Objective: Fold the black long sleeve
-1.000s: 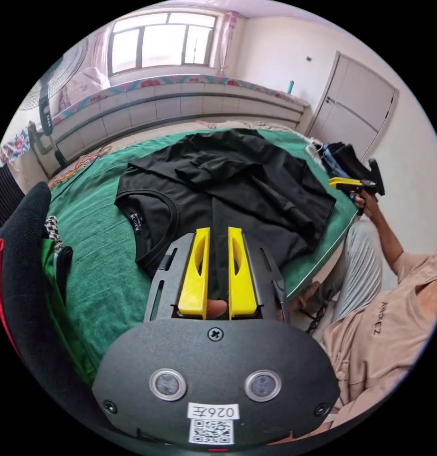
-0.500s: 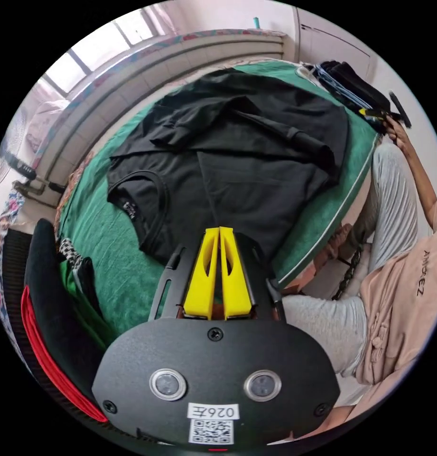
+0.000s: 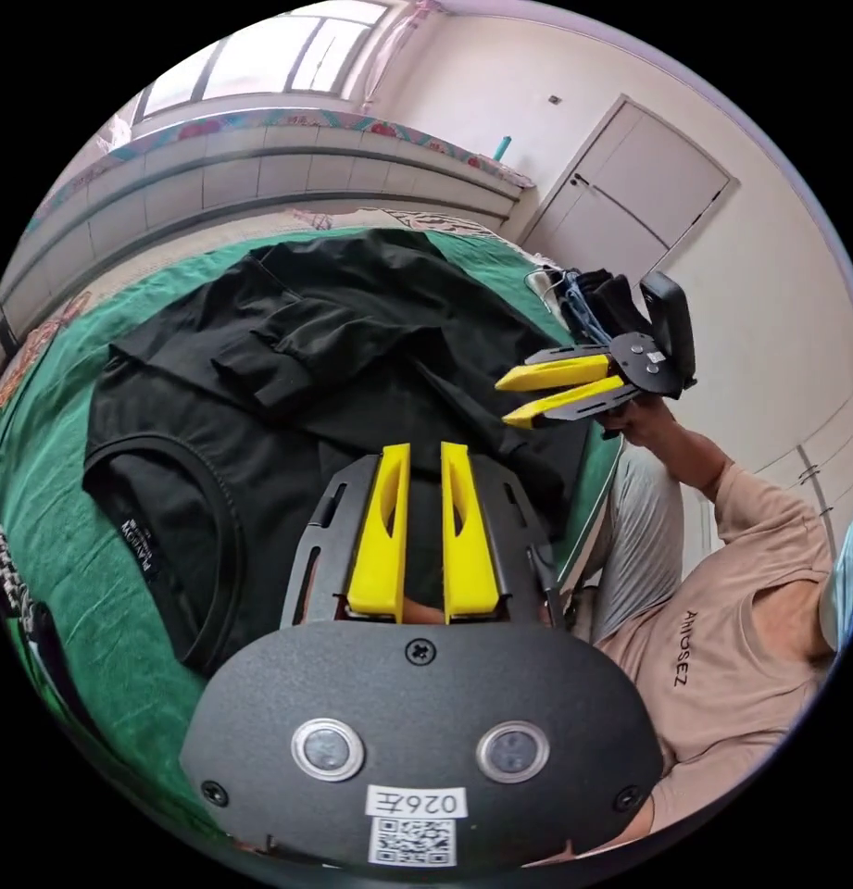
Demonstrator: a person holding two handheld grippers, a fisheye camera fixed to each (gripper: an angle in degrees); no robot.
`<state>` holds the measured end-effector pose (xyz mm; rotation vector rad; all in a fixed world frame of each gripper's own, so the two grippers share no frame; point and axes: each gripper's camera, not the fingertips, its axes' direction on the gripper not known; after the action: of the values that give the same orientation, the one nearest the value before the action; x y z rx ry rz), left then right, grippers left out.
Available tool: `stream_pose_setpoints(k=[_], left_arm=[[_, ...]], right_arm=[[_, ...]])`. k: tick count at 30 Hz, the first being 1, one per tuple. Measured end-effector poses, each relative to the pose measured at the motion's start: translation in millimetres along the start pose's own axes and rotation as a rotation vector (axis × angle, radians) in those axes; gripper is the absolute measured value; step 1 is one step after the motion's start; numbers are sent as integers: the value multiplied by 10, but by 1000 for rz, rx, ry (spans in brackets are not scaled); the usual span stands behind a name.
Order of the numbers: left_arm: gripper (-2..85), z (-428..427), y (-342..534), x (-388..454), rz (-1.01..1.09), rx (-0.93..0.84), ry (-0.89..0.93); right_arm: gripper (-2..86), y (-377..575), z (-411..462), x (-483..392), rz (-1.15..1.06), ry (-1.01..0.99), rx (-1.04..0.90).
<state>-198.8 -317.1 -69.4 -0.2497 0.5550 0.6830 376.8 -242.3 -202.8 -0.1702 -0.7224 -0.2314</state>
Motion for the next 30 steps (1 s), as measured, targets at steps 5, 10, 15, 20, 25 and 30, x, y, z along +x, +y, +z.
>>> stream_pose_setpoints(k=[5,10,15,20,25,30], left_arm=[[136,303,-120,233,143,-24,2],[134,636,-141,969,398,-57,-39],[-1,1119,-196,1262,581,-275,-174],[-8,758,-215,1075,527,-208,-154],[-8,-291,-10,459,295,194,110],[-4,-663,-80,45,153,254,173]], right_arm=[[89,-883,110,-155,-69,65,118],[78,-1910,863,-342,-79,127,43],[-12,-2140,1008,-215,-7,236,-61],[-16,-1494,210,245,89,289,-29],[-16,-622,-379,590,146,-58,-52],[-16,-558,-298,208,-129,-60,-191]])
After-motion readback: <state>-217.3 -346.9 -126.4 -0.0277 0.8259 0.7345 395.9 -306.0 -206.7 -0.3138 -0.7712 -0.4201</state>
